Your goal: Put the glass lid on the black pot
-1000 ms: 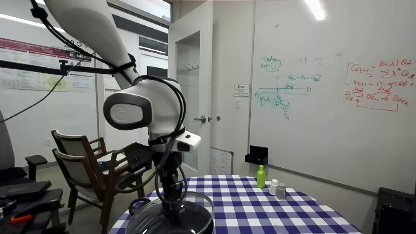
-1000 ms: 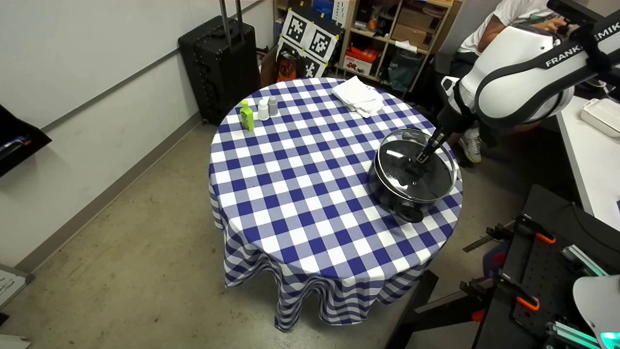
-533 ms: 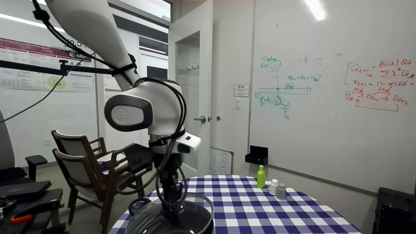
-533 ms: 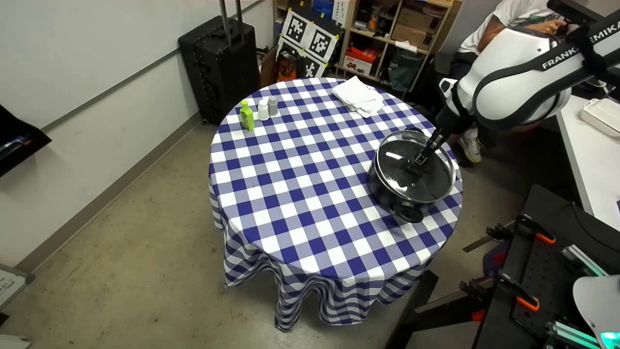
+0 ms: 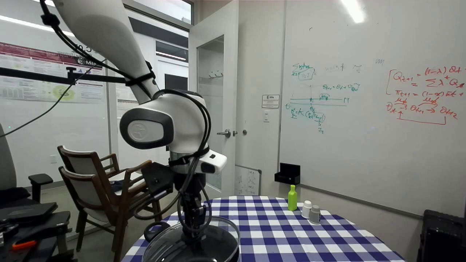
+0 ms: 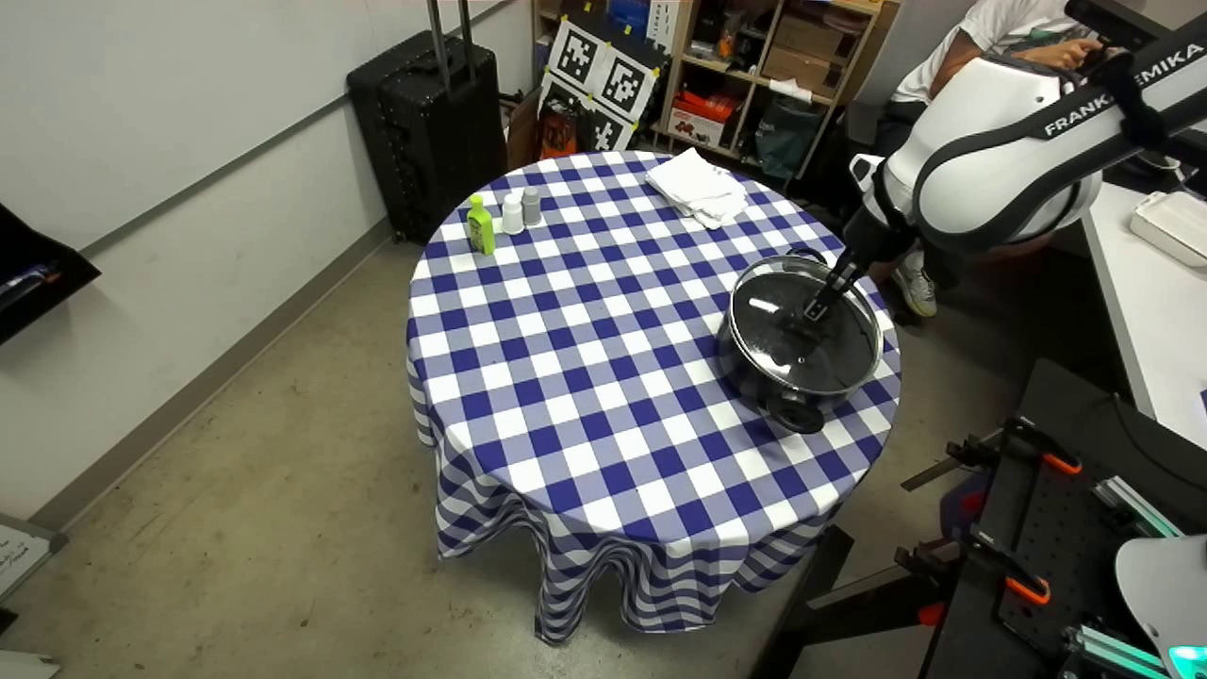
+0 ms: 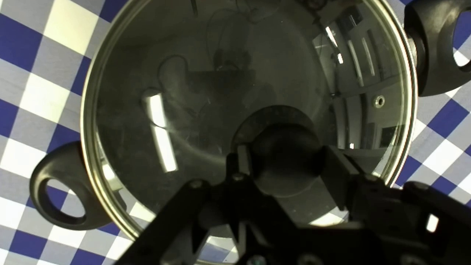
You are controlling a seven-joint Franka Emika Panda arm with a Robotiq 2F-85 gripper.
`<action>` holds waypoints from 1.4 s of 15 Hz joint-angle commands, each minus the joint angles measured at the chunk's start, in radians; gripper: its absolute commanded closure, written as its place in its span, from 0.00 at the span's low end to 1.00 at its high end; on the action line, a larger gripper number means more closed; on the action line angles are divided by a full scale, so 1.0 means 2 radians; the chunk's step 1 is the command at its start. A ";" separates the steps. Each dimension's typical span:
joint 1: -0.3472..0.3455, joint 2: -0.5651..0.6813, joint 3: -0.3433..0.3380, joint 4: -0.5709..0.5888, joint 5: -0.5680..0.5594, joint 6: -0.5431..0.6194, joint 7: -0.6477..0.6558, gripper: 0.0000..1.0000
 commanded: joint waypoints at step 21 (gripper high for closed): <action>-0.015 0.005 0.015 0.017 0.011 -0.026 -0.014 0.00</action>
